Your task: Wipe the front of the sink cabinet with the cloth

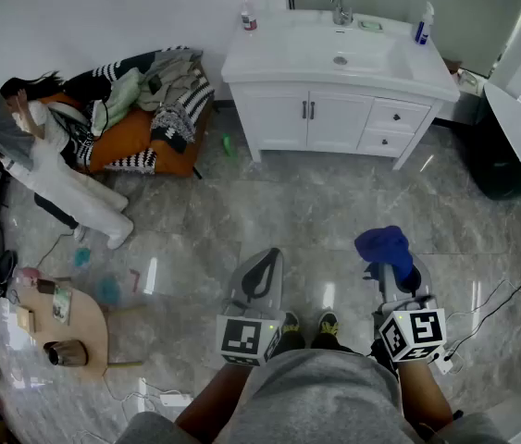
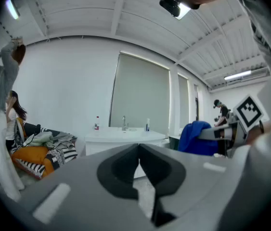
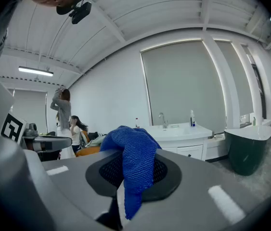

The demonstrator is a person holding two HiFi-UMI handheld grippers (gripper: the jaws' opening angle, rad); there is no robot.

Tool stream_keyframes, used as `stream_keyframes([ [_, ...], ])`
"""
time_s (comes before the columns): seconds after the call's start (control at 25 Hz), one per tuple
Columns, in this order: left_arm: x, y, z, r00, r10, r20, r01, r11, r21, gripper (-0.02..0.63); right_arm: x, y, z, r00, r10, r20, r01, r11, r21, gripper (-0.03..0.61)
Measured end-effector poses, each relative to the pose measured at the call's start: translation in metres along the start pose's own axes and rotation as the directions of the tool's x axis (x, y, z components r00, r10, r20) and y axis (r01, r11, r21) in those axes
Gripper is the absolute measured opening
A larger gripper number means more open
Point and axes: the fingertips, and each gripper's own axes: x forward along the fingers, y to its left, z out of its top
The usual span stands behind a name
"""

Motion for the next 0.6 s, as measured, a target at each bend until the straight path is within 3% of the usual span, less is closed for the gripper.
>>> stream_keyframes([
  [0.6,-0.005,0.031,0.013,0.999,0.034,0.006,-0.034,0.999,0.034,0.011,0.011,0.011,0.010,1.000,-0.014,0.013,0.013,1.000,0.012,0.058],
])
